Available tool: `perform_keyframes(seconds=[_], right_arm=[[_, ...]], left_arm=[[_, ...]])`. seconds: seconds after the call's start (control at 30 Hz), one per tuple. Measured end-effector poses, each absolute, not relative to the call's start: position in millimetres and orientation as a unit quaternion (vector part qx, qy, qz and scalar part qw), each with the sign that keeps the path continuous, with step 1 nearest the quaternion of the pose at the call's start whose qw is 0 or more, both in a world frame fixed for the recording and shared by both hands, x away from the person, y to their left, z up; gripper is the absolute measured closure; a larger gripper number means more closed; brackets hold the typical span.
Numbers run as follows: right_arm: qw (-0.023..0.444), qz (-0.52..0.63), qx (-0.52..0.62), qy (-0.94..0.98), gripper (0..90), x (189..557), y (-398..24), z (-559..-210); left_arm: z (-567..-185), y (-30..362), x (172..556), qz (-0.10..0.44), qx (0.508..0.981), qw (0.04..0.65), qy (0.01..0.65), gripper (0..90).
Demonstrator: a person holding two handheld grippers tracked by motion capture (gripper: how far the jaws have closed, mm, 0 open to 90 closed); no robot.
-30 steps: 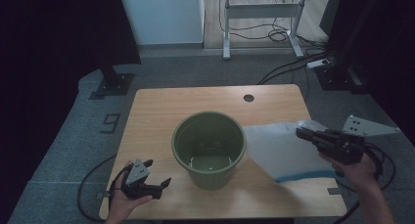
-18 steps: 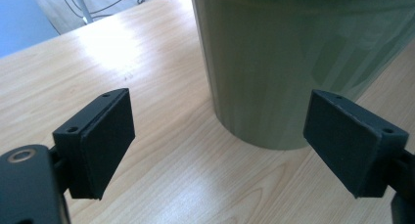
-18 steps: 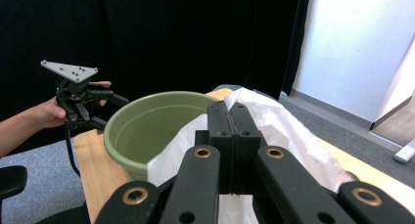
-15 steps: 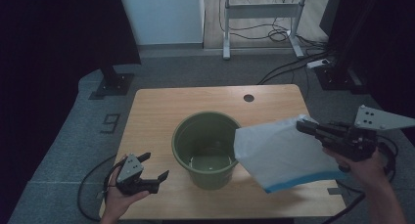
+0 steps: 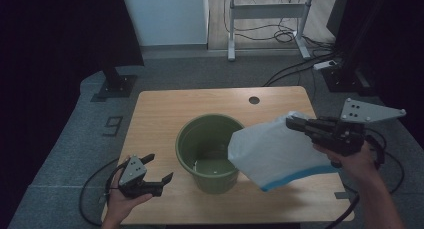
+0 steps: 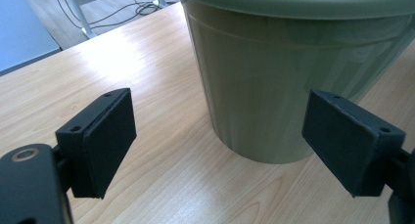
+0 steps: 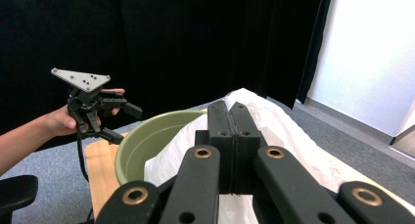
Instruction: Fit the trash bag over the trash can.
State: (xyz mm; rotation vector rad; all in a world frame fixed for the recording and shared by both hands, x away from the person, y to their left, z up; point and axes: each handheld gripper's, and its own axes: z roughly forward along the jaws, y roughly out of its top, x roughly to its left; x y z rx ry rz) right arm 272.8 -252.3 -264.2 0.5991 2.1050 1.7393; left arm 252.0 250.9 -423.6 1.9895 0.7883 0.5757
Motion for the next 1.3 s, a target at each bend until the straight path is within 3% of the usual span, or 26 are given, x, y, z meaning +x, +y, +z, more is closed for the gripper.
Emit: perform_keyframes(seconds=[0.63, 1.3], right_arm=[[0.168, 0.612, 0.174, 0.753, 89.1, 283.6, -199.9, -230.7], [0.152, 0.618, 0.186, 0.749, 89.1, 292.9, -195.3, -249.6]], left_arm=[[-425.8, 259.3, 249.1, 0.231, 0.794, 0.463, 0.319, 13.6], [-405.0, 249.2, 238.9, 0.242, 0.795, 0.475, 0.289, 17.5]])
